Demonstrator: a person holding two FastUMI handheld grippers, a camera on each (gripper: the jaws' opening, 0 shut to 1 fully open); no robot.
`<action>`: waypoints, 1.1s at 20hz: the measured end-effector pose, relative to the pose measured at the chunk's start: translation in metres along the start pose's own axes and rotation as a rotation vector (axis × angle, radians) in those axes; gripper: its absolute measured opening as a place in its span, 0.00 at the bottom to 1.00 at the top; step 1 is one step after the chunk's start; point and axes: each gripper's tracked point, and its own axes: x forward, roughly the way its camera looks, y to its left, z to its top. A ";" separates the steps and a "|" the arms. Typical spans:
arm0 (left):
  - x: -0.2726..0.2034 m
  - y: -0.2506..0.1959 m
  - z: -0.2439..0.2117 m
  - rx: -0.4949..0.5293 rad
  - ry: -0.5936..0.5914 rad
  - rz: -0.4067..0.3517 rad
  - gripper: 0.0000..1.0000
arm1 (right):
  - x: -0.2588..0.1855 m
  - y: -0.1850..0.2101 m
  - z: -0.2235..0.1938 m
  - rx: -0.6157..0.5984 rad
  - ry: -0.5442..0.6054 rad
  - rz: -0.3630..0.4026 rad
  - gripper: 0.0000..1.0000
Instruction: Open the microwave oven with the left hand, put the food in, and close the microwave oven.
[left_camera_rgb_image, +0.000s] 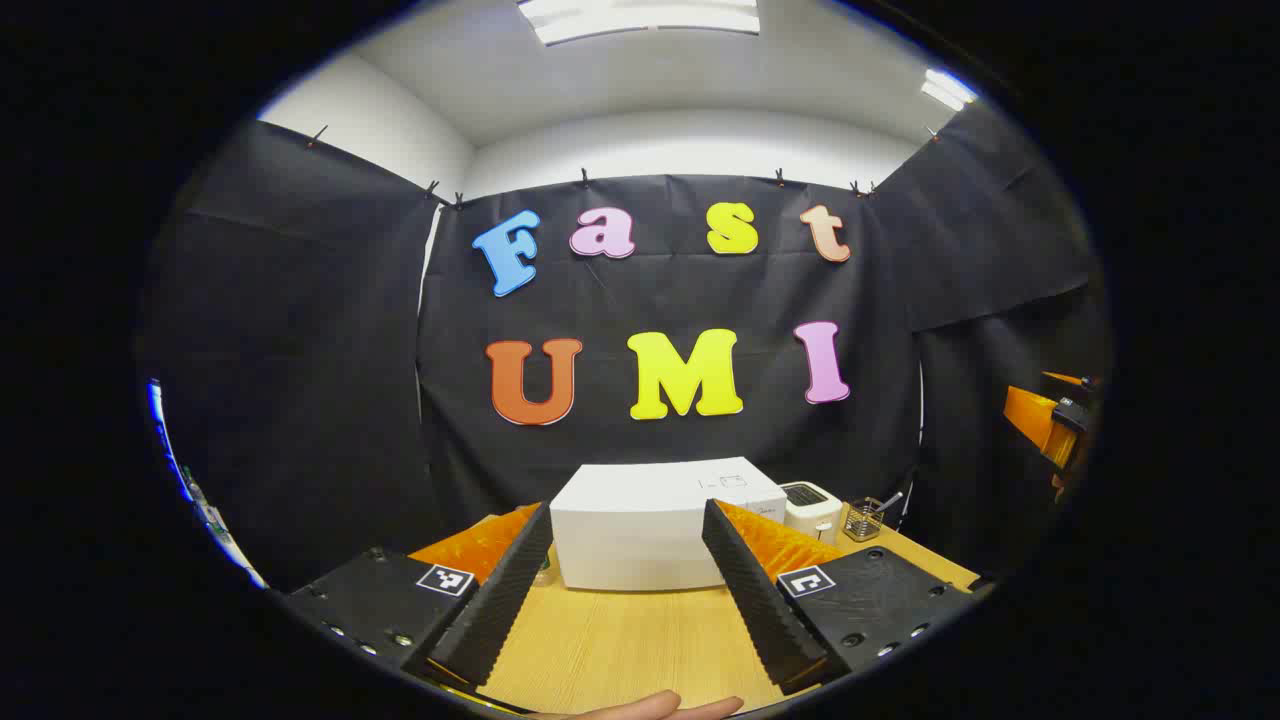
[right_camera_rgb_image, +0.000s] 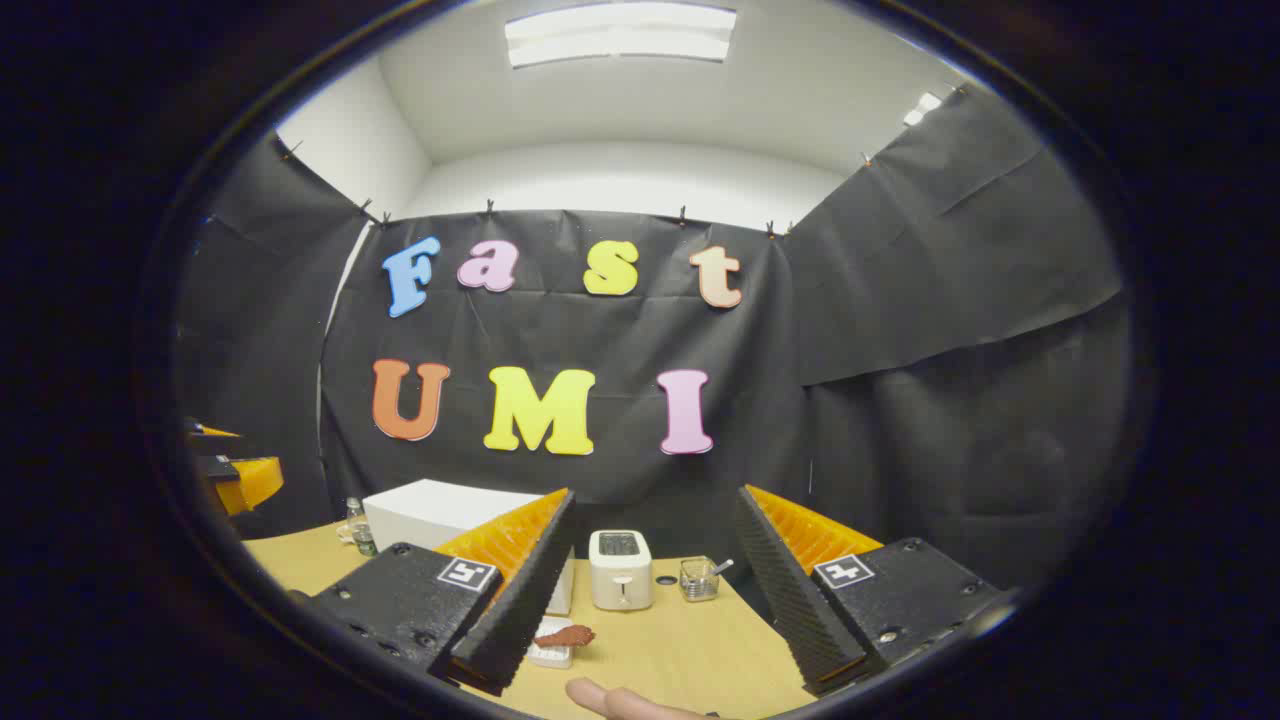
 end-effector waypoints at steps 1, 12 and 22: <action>0.001 0.000 0.000 0.003 0.001 0.000 0.94 | 0.001 -0.002 -0.002 0.000 0.000 -0.004 1.00; 0.006 -0.017 -0.011 -0.015 0.019 -0.059 0.96 | 0.007 -0.011 -0.014 0.027 0.032 0.003 1.00; 0.077 -0.057 -0.055 -0.041 0.076 -0.091 0.96 | 0.025 -0.041 -0.039 0.057 0.056 -0.011 1.00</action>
